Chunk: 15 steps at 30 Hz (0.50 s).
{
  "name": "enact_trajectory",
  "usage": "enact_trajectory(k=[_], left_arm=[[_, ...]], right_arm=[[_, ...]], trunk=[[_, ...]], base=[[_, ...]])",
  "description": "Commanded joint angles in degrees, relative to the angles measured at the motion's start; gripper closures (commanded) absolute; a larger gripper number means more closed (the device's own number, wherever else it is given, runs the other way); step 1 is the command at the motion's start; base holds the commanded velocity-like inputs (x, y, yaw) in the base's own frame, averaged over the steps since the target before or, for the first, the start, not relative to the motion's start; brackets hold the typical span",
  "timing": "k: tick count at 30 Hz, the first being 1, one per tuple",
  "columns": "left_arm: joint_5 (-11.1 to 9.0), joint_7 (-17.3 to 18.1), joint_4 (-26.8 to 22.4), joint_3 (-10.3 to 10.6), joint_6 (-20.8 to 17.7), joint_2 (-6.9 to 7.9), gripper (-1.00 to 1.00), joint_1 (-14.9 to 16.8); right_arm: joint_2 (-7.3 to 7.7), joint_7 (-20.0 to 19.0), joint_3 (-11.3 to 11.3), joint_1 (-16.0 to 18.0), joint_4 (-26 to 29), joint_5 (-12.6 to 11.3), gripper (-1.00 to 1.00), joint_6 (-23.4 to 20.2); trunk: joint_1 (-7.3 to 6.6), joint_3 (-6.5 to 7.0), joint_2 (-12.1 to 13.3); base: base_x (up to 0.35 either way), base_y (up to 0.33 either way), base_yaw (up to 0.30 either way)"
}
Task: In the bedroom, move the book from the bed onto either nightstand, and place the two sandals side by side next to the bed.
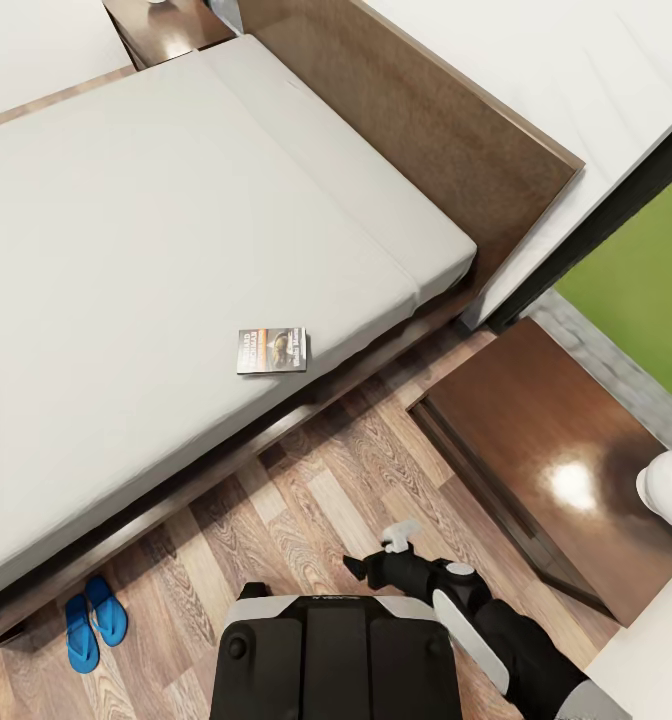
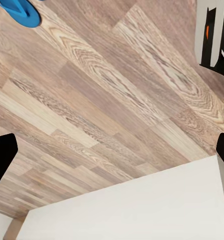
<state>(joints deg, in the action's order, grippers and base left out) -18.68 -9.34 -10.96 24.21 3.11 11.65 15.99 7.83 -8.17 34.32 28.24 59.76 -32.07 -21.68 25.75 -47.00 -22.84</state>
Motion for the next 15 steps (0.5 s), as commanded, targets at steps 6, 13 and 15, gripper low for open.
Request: enact_trajectory(k=[6, 13, 15], left_arm=[[-0.5, -0.2, 0.0, 0.5, 0.1, 0.03, -1.0, 0.0], [-0.6, -0.2, 0.0, 0.0, 0.1, 0.21, -1.0, 0.0], [-0.5, -0.2, 0.0, -0.9, 0.2, 0.27, -1.0, 0.0]], right_arm=[[-0.38, 0.5, -0.3, 0.1, 0.3, -0.1, -1.0, -1.8], [-0.64, 1.1, 0.0, 0.1, 0.2, 2.7, -1.0, 0.4], [-0.8, 1.5, 0.1, 0.1, 0.1, 4.2, -1.0, 2.5]], trunk=[[0.03, -0.05, -0.1], [0.03, -0.05, -0.1], [0.03, -0.05, -0.1]], base=[[0.0, 0.0, 0.0], [0.0, 0.0, 0.0], [0.0, 0.0, 0.0]])
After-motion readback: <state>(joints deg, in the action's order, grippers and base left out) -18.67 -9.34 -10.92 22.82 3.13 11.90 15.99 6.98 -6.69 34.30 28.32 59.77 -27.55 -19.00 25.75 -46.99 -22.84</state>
